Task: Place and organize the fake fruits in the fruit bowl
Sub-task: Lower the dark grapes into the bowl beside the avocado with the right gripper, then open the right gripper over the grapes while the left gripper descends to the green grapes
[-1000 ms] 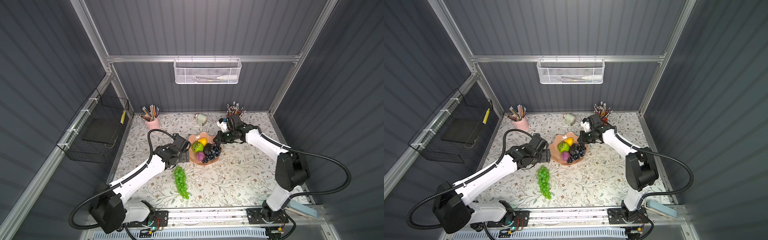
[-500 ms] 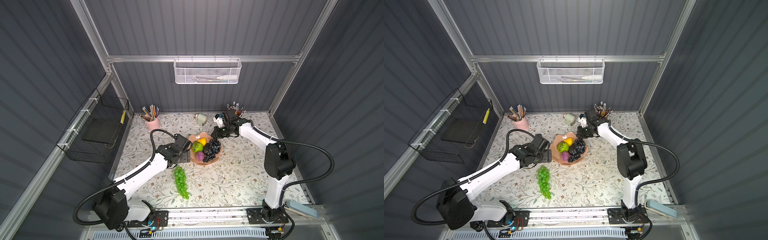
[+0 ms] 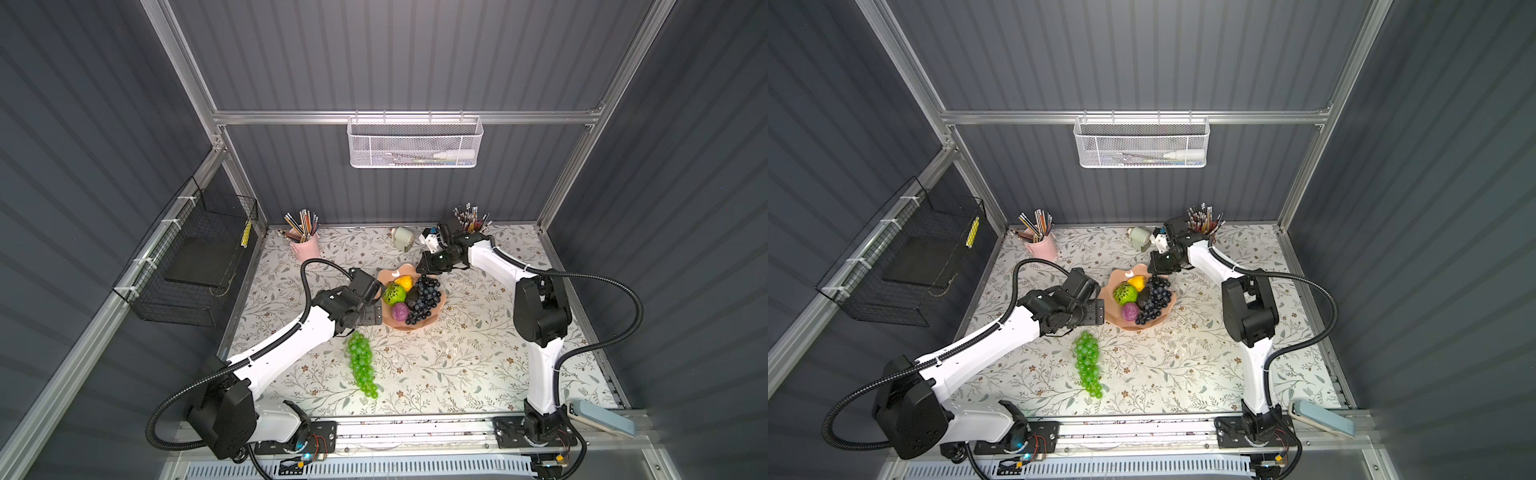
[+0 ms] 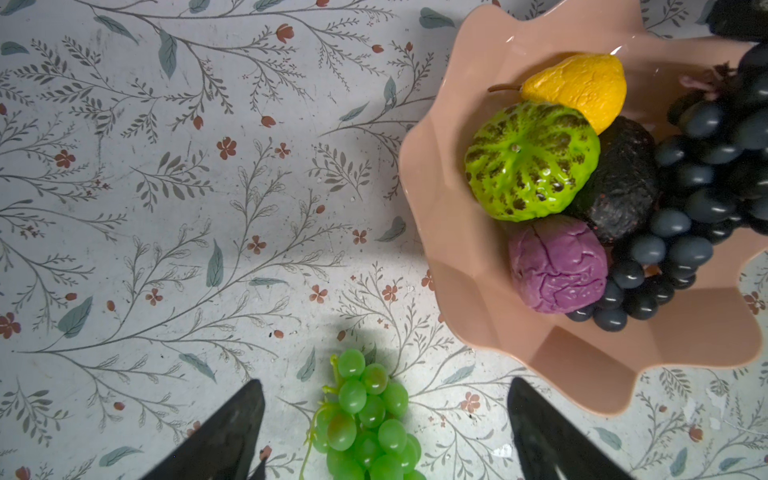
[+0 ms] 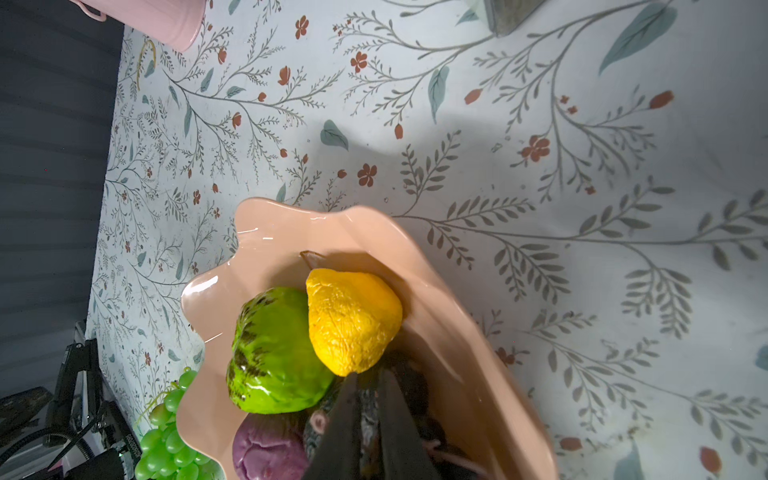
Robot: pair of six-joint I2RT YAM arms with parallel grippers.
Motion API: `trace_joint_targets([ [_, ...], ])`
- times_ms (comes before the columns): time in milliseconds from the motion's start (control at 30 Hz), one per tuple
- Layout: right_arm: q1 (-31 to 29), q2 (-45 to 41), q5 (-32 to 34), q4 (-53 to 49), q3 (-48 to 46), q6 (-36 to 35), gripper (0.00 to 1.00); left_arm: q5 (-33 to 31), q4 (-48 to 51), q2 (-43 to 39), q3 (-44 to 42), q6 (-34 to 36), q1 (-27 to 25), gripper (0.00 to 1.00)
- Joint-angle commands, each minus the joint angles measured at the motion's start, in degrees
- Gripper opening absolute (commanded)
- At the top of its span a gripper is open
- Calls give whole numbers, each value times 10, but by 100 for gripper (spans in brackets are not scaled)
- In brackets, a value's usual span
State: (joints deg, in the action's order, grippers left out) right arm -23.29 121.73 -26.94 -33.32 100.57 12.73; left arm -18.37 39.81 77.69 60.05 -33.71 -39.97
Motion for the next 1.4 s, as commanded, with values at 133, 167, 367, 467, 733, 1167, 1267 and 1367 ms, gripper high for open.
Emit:
trace_joint_targets([
  [133, -1, 24, -26, -9, 33, -13, 16, 13, 43, -27, -17, -24, 1, 93],
  [167, -3, 25, -28, -10, 38, -13, 18, 13, 50, -30, -17, -28, 1, 94],
  [367, -13, -24, 12, -21, 49, -36, 48, 35, 127, -44, -2, -46, 1, 91],
  [467, -24, -69, 39, -17, 29, -46, 53, 76, 140, -45, -3, -47, 11, 86],
  [733, -61, -203, 69, 51, -118, -24, 56, 172, 84, -7, -26, -27, 79, 73],
  [1167, -117, -251, 109, 70, -247, 11, 56, 247, -35, 94, -77, 18, 154, 66],
  [1267, -123, -243, 109, 67, -246, 15, 57, 252, -57, 107, -89, 15, 156, 59],
  [1367, -126, -238, 111, 62, -243, 15, 56, 261, -79, 115, -101, 9, 155, 53],
])
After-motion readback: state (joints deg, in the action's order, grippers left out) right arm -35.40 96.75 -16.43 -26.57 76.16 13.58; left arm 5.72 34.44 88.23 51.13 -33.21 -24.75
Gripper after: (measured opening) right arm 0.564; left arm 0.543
